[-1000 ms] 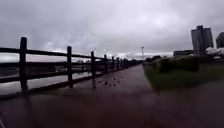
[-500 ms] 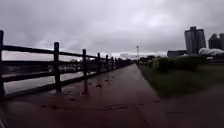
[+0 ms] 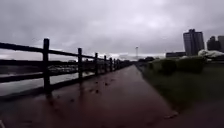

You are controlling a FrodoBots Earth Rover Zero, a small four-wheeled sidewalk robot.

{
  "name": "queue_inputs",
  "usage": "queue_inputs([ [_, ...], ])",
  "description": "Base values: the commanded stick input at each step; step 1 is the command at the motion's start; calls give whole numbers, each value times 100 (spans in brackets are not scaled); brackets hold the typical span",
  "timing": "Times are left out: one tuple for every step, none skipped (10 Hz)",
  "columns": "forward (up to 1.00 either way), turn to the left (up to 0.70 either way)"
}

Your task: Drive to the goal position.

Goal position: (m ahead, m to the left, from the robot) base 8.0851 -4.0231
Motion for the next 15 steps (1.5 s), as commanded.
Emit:
queue_inputs([
  [100, -5],
  [100, -23],
  [100, -27],
  [100, -12],
  [100, 0],
  [100, 0],
  [100, 0],
  [100, 0],
  [100, 0],
  [100, 0],
  [100, 0],
  [100, 0],
  [100, 0],
  [100, 0],
  [100, 0],
])
